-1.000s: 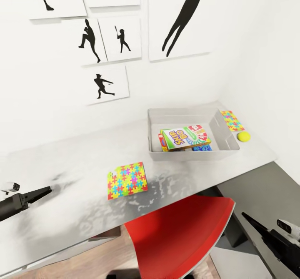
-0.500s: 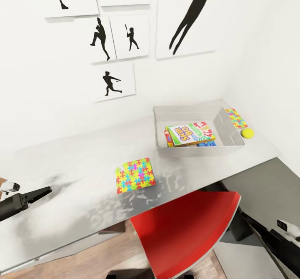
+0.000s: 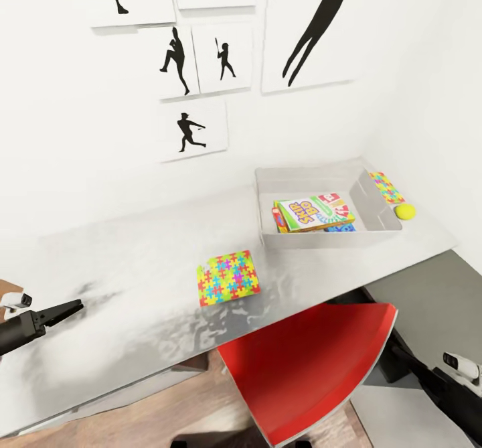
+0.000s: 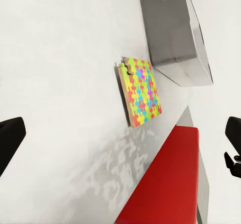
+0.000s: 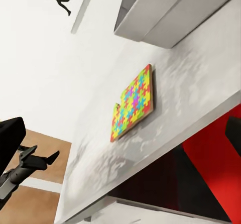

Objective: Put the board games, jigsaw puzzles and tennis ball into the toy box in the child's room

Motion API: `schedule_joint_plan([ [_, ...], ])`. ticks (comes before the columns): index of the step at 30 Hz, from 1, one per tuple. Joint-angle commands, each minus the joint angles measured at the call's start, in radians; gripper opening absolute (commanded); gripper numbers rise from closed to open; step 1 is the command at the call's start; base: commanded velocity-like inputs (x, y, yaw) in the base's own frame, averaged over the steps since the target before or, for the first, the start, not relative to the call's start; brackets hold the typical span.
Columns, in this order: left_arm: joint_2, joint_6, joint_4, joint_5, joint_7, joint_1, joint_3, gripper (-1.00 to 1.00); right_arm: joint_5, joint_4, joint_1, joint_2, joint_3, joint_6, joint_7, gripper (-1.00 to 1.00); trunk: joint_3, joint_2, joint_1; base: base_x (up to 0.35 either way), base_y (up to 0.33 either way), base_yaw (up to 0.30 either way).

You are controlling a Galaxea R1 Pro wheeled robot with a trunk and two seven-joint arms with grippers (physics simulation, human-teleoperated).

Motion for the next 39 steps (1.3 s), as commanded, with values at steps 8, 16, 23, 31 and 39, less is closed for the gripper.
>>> schedule_joint_plan([
  [8, 0.000, 0.011, 0.000, -0.001, -0.005, 0.000, 0.000, 1.00, -0.006, -0.002, 0.000, 0.000, 0.000, 0.016, -0.005, 1.00, -0.001, -0.002, 0.001, -0.002, 0.010, 0.000],
  [16, -0.001, 0.010, 0.000, -0.001, -0.005, 0.000, 0.000, 1.00, -0.006, -0.011, -0.001, 0.000, 0.001, 0.027, -0.007, 1.00, -0.001, -0.002, 0.001, 0.000, 0.001, 0.000],
  [23, -0.002, 0.009, -0.002, -0.001, -0.005, 0.000, -0.001, 1.00, -0.006, -0.028, -0.067, -0.001, 0.003, 0.129, -0.014, 1.00, -0.001, -0.002, 0.001, 0.000, 0.000, 0.000],
  [31, -0.002, 0.009, -0.003, -0.001, -0.005, 0.000, -0.001, 1.00, -0.006, -0.031, -0.250, 0.000, 0.056, 0.295, -0.124, 1.00, -0.001, -0.002, 0.001, 0.000, 0.000, 0.000],
  [39, -0.002, 0.009, -0.003, -0.001, -0.005, 0.000, -0.001, 1.00, -0.018, -0.031, -0.442, 0.002, 0.217, 0.365, -0.386, 1.00, -0.001, -0.002, 0.001, 0.000, 0.000, 0.000],
])
